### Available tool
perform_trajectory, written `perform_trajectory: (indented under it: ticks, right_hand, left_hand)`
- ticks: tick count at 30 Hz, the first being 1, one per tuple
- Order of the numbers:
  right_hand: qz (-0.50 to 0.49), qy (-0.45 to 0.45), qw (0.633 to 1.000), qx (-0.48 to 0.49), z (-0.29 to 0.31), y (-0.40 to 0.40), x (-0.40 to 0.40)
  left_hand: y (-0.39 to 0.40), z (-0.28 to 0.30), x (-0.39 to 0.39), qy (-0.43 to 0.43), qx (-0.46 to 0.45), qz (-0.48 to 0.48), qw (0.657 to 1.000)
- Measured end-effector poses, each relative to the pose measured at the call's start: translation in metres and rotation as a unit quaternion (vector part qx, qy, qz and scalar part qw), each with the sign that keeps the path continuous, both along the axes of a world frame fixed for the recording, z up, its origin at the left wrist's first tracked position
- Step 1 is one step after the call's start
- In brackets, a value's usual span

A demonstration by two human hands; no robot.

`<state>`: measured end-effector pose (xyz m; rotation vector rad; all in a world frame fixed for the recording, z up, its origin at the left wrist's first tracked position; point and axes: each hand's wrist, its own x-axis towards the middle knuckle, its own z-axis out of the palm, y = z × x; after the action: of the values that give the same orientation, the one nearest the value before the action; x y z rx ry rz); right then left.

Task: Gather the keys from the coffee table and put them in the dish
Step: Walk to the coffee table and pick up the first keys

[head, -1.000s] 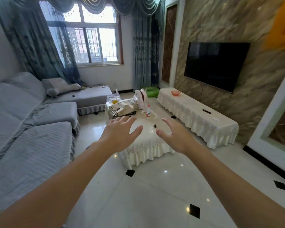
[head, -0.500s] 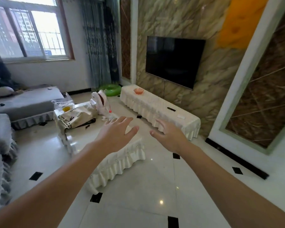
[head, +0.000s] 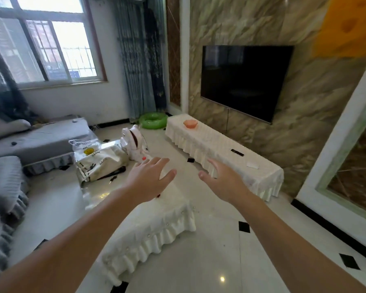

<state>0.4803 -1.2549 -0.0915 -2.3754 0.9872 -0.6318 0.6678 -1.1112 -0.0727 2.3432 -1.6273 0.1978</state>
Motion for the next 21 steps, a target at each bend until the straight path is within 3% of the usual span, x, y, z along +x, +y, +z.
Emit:
perform_trajectory:
  ticks: [10, 21]
  right_hand:
    - [0.097, 0.034, 0.994, 0.031, -0.03, -0.104, 0.129]
    - [0.105, 0.08, 0.99, 0.041, -0.046, -0.216, 0.283]
  left_hand:
    - [-0.073, -0.053, 0.107, 0.032, 0.054, 0.08, 0.995]
    - [-0.198, -0.093, 0.263, 0.096, 0.051, 0.107, 0.988]
